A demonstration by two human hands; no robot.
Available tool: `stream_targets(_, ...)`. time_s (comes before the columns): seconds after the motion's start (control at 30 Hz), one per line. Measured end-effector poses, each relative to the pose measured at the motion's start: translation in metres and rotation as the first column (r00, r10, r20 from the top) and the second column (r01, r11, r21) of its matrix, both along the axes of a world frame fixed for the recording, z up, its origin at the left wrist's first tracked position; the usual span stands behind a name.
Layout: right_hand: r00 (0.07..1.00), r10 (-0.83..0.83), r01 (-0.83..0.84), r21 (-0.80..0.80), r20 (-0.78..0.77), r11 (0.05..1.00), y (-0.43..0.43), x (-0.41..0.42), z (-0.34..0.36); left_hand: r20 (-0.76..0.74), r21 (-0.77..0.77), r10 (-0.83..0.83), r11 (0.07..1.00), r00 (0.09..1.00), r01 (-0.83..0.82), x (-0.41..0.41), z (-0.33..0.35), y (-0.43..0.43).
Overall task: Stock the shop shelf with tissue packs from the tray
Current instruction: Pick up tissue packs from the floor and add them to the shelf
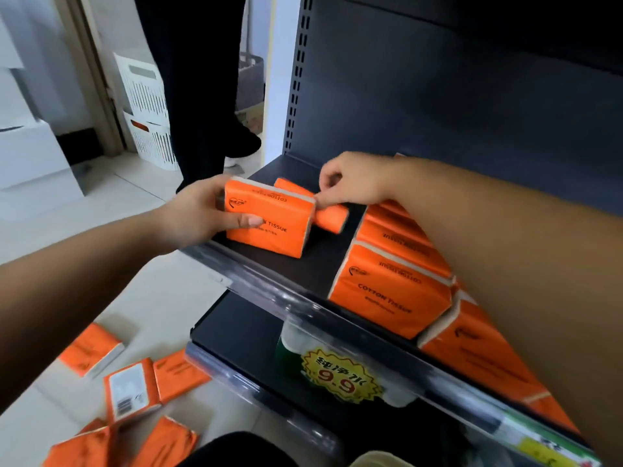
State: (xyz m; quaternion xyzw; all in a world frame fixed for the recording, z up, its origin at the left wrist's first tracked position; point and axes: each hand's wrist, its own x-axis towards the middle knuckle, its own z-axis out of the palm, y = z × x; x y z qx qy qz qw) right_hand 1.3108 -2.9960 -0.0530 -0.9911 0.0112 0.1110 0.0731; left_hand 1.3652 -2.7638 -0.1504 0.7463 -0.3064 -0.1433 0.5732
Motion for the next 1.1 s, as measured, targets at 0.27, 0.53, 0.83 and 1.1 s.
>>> stream_targets(0.27, 0.981, -0.102, 0.057, -0.264, -0.162, 0.963, 0.024, 0.024, -0.011, -0.008, 0.018, -0.022, 1.000, 1.000, 0.022, 0.006, -0.005, 0.033)
stream_targets(0.53, 0.940, -0.181, 0.166, -0.077, -0.288, 0.983, 0.027, 0.027, -0.017, 0.010, -0.007, -0.023, 1.000, 1.000, 0.023, 0.005, -0.005, 0.026)
stream_targets(0.83, 0.987, -0.151, 0.153, -0.026, 0.044, 0.988, 0.005, 0.032, -0.005, -0.015, 0.102, 0.115, 0.988, 0.993, -0.113, 0.022, 0.006, -0.023)
stream_targets(1.1, 0.928, -0.237, 0.260, -0.042, 0.289, 0.965, -0.046, 0.047, -0.009, -0.013, 0.132, 0.260, 0.958, 0.966, -0.256, 0.049, 0.003, -0.103)
